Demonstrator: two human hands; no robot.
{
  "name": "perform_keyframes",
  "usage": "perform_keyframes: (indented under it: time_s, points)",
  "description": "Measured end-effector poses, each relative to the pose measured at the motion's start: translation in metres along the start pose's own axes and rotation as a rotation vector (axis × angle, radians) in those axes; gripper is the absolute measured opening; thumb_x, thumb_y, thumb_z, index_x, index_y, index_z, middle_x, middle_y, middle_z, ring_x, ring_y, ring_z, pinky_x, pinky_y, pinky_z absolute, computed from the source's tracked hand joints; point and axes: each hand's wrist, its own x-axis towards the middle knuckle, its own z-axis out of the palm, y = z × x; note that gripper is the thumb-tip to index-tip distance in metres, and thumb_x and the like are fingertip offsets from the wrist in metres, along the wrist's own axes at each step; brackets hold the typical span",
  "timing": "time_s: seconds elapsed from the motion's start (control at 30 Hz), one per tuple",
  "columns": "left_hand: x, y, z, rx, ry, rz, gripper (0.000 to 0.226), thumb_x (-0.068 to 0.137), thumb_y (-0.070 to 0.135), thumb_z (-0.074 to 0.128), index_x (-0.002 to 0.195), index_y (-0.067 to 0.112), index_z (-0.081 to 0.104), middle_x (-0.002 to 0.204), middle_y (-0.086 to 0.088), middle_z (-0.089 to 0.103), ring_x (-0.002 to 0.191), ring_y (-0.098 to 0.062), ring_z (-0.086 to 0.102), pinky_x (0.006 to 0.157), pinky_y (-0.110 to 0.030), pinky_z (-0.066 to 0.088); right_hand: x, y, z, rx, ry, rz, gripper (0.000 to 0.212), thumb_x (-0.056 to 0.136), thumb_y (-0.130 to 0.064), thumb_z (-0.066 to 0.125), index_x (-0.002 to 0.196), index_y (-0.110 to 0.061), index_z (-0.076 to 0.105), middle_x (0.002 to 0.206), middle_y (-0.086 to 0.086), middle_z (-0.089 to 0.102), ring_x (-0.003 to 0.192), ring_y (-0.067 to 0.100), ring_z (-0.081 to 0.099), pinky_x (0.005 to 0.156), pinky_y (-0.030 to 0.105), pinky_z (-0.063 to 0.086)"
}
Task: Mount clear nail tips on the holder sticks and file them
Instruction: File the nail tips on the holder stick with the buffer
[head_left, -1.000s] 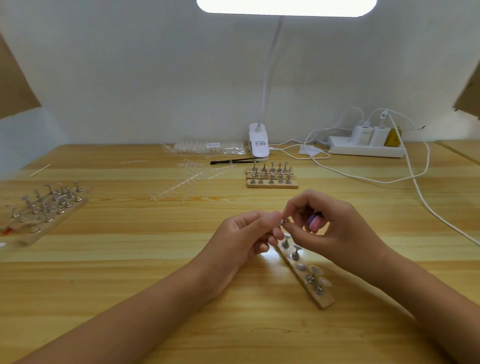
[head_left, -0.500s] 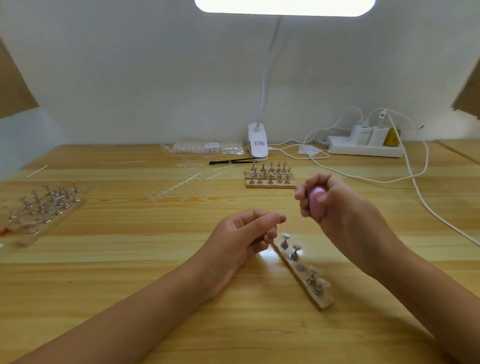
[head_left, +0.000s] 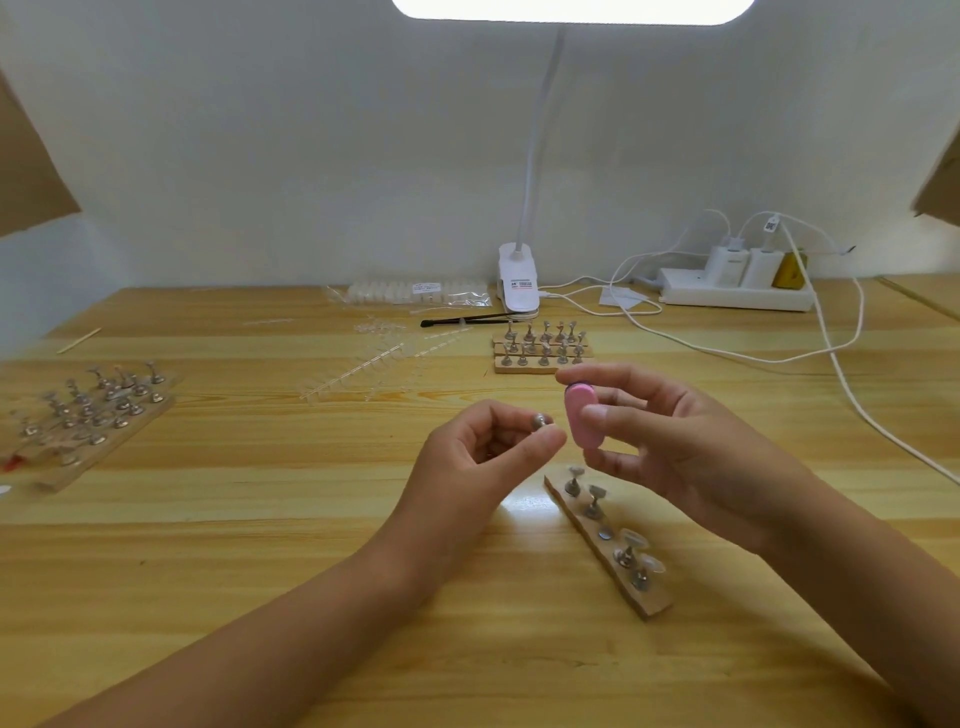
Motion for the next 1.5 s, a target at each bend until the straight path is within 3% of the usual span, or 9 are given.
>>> perform_keyframes:
  time_s: [0.2,0.47,0.6,0.73,0.87,1.03,1.2,1.37,1.5]
  points:
    - [-0.001,0.001,0.001,0.018,-0.014,-0.003,0.027,0.076,0.042,0.077,0.095,0.023,0.074,0.099,-0.01,0.073,0.099,-0.025,0.068,0.09,-0.024,0.053,-0.001,0.0,0.005,-0.056,-0.028,-0.051,0.032,0.086,-0.02,0.06,0.115,-0.025,0.073,0.118,-0.002,0.07,0.11,0.013,0.066,0.084,0.026,0.055]
    - [-0.001,0.001,0.002,0.025,-0.033,-0.022,0.027,0.075,0.041,0.077,0.095,0.022,0.074,0.101,-0.011,0.073,0.099,-0.026,0.068,0.088,-0.025,0.054,-0.002,-0.005,-0.001,-0.112,-0.09,-0.041,0.031,0.08,-0.021,0.071,0.11,-0.023,0.072,0.1,0.001,0.071,0.096,0.018,0.07,0.081,0.028,0.056]
    - [-0.002,0.001,0.004,0.022,-0.069,-0.016,0.025,0.073,0.039,0.078,0.09,0.022,0.074,0.095,-0.008,0.073,0.086,-0.012,0.068,0.08,-0.018,0.054,-0.001,-0.004,-0.003,-0.051,-0.008,-0.108,0.029,0.079,-0.017,0.071,0.108,-0.02,0.071,0.094,0.001,0.069,0.091,0.02,0.071,0.082,0.031,0.057]
    - [-0.003,0.0,0.006,0.02,-0.089,0.0,0.026,0.073,0.042,0.079,0.089,0.022,0.074,0.092,-0.012,0.072,0.082,-0.009,0.065,0.076,-0.017,0.052,-0.002,-0.008,-0.007,-0.092,-0.104,-0.034,0.031,0.079,-0.019,0.072,0.109,-0.02,0.07,0.098,0.002,0.07,0.095,0.021,0.071,0.083,0.033,0.057]
    - [-0.002,0.002,0.003,0.015,-0.082,0.001,0.016,0.073,0.043,0.076,0.084,0.031,0.074,0.085,0.003,0.073,0.079,-0.003,0.065,0.07,-0.011,0.048,-0.003,-0.009,-0.009,-0.187,-0.161,0.023,0.034,0.08,-0.025,0.072,0.114,-0.023,0.07,0.105,0.003,0.07,0.097,0.023,0.07,0.081,0.03,0.057]
    - [-0.001,0.001,0.001,0.038,-0.103,-0.019,0.024,0.072,0.048,0.074,0.083,0.028,0.073,0.075,0.014,0.07,0.068,0.005,0.061,0.064,-0.008,0.045,-0.002,-0.006,-0.007,-0.195,-0.111,-0.03,0.036,0.079,-0.029,0.072,0.115,-0.025,0.071,0.104,0.0,0.071,0.1,0.019,0.07,0.081,0.028,0.056]
    - [0.001,0.001,0.0,0.068,-0.124,-0.049,0.019,0.077,0.051,0.076,0.079,0.033,0.073,0.065,0.019,0.061,0.061,0.004,0.052,0.061,-0.009,0.043,-0.002,-0.006,-0.006,-0.204,-0.117,-0.019,0.035,0.079,-0.029,0.072,0.114,-0.026,0.071,0.103,-0.001,0.071,0.098,0.017,0.07,0.08,0.026,0.056]
    - [0.004,0.002,-0.001,0.008,-0.075,-0.092,0.025,0.069,0.058,0.074,0.079,0.034,0.075,0.066,0.017,0.059,0.062,0.001,0.052,0.067,-0.015,0.046,-0.003,-0.006,-0.004,-0.194,-0.151,0.028,0.031,0.082,-0.023,0.07,0.113,-0.025,0.072,0.103,0.002,0.071,0.093,0.019,0.071,0.079,0.027,0.057]
    - [0.004,0.002,-0.002,0.018,-0.094,-0.099,0.017,0.072,0.051,0.075,0.075,0.035,0.074,0.065,0.018,0.059,0.062,0.002,0.051,0.067,-0.015,0.045,-0.002,-0.005,-0.004,-0.16,-0.105,0.001,0.031,0.078,-0.023,0.073,0.11,-0.022,0.073,0.102,0.003,0.073,0.097,0.022,0.071,0.081,0.03,0.058]
